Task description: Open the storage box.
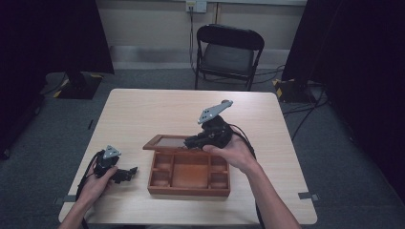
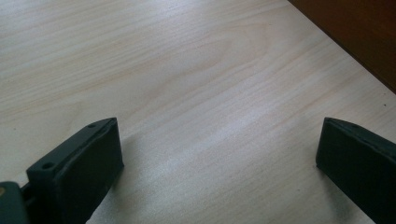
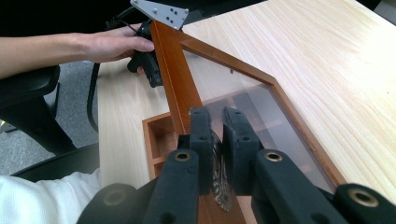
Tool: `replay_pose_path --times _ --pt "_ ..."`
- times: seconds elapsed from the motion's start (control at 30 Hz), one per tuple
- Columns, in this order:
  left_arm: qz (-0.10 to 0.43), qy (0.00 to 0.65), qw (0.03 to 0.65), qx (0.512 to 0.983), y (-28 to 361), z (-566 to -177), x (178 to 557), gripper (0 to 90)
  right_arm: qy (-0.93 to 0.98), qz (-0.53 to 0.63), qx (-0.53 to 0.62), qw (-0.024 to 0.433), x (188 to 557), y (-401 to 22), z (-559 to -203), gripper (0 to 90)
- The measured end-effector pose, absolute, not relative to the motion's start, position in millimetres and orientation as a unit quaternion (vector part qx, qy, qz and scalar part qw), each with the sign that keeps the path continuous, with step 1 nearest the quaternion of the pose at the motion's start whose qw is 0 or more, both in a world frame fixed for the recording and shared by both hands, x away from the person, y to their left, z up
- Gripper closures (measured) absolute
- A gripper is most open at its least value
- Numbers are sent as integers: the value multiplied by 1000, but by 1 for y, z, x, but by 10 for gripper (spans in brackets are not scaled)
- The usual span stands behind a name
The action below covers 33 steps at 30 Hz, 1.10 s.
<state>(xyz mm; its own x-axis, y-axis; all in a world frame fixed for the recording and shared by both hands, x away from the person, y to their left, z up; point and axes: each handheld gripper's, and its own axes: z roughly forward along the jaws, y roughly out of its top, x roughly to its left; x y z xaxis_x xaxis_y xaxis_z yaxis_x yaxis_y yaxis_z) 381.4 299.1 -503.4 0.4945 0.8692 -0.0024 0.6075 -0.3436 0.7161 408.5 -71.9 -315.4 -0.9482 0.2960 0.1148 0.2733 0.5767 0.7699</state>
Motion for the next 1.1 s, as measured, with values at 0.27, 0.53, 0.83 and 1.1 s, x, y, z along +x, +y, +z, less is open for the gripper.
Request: replay_pose_path --times 0.27,0.53,0.83,1.1 --pt "194 461 334 799 300 -503 381 0 888 432 160 13 409 -72 -315 830" --pt "194 463 337 796 299 -503 381 0 887 432 159 15 409 -72 -315 831" --pt "194 462 334 799 300 -503 381 0 888 431 159 17 409 -72 -314 830" --pt "194 464 337 796 299 -503 381 0 888 430 159 17 409 -72 -314 830"
